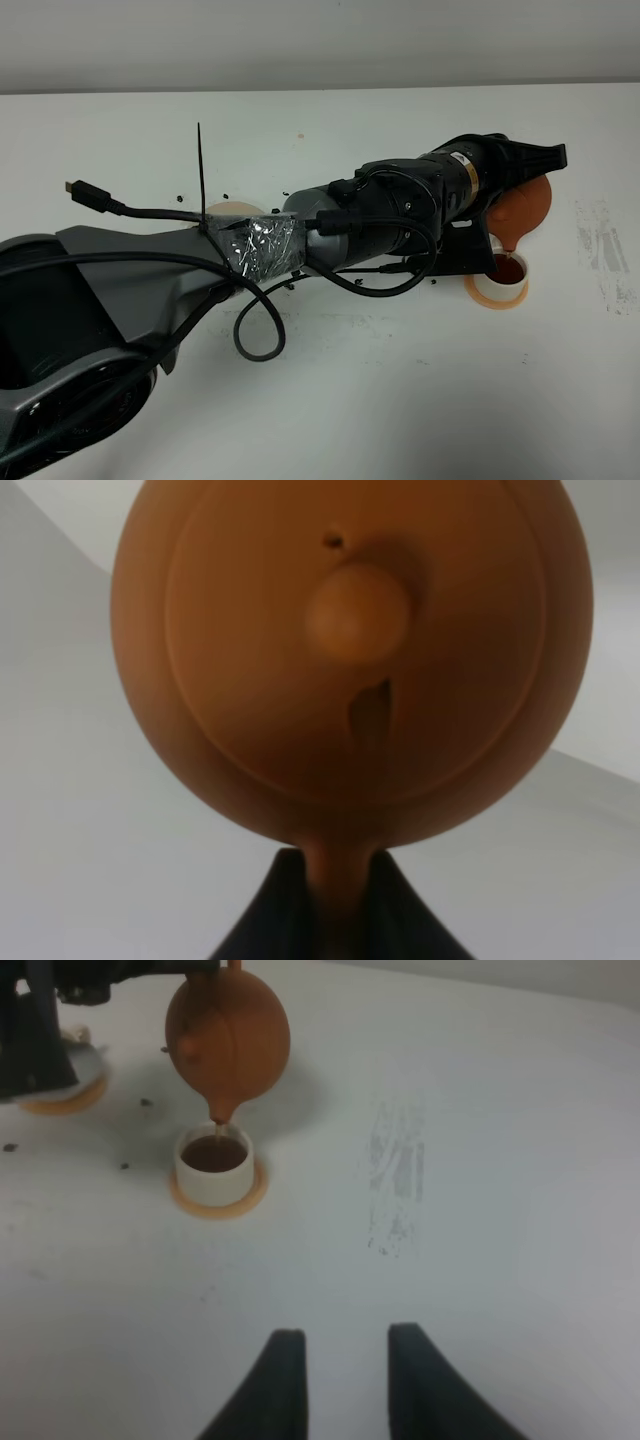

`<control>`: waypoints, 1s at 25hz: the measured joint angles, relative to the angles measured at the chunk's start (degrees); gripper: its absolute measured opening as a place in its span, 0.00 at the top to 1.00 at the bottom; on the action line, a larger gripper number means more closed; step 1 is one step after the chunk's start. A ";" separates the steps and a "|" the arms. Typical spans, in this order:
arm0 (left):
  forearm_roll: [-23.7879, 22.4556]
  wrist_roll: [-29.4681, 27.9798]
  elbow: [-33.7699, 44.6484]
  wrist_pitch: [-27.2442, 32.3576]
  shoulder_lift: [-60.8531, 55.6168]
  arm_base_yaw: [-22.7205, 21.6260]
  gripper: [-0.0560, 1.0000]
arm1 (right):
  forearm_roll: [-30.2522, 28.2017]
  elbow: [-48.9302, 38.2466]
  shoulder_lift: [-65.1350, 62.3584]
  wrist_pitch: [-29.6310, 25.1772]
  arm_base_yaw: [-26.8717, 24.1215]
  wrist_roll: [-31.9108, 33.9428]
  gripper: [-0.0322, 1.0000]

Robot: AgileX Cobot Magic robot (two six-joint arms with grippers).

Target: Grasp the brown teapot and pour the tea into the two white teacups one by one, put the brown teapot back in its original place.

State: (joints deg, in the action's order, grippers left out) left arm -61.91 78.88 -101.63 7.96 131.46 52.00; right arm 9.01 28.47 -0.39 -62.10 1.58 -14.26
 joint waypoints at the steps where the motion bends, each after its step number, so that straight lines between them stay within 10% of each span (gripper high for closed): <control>1: -0.06 0.00 0.00 0.05 0.00 0.00 0.83 | 0.00 0.00 0.00 0.00 0.00 0.00 0.75; 16: 18.10 -0.22 0.00 8.91 -4.28 0.00 0.83 | 0.00 0.00 0.00 0.00 0.00 0.00 0.75; 25: 33.32 -10.38 4.45 14.94 -10.84 -0.57 0.83 | 0.00 0.00 0.00 0.00 0.00 0.00 0.75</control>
State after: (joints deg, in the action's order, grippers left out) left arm -28.59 68.50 -97.19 22.90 120.62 51.43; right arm 9.01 28.47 -0.39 -62.10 1.58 -14.26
